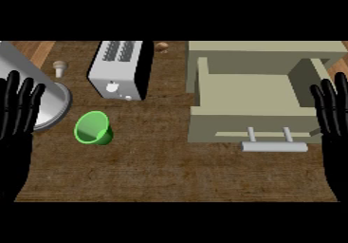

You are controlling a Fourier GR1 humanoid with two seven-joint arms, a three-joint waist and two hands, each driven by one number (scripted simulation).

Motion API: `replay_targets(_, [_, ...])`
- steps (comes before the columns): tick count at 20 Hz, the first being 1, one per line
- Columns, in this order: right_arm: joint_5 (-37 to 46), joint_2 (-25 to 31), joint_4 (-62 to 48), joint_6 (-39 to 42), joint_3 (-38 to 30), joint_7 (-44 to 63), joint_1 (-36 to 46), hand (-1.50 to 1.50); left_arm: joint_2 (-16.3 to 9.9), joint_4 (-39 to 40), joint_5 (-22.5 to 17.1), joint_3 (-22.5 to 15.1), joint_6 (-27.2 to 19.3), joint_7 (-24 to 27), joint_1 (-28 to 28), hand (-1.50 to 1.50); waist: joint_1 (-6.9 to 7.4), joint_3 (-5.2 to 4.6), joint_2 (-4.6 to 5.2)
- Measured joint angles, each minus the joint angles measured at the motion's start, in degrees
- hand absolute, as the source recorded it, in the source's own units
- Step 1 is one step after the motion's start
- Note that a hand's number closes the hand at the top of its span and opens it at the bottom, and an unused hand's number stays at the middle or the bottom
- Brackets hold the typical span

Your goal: Pick up the cup, place it into the drawer and close the drawer

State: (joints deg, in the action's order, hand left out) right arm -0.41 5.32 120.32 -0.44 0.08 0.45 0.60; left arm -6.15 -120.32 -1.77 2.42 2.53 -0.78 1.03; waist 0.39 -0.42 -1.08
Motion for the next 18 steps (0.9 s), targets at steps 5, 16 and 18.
replay_targets(5, [0.51, -0.53, -0.34, 0.6, 1.57, -0.47, -0.56, -1.5, -3.46, 4.8, -8.76, 1.41, 9.33, 4.53, 1.54, -1.5, -0.6, 0.25, 0.85])
replay_targets(16, [-3.97, -1.34, -1.43, 2.88, 3.35, 4.83, 1.33, -1.5, -10.43, 19.15, -33.41, 5.38, 26.77, -0.62, 6.71, -1.5, -0.6, 0.38, 1.13])
replay_targets(18, [-3.96, -1.51, -2.19, 2.86, 3.03, 5.06, 2.27, -1.5, -10.11, 20.28, -33.67, 5.4, 27.69, -0.84, 7.26, -1.5, -0.53, 0.39, 1.12])
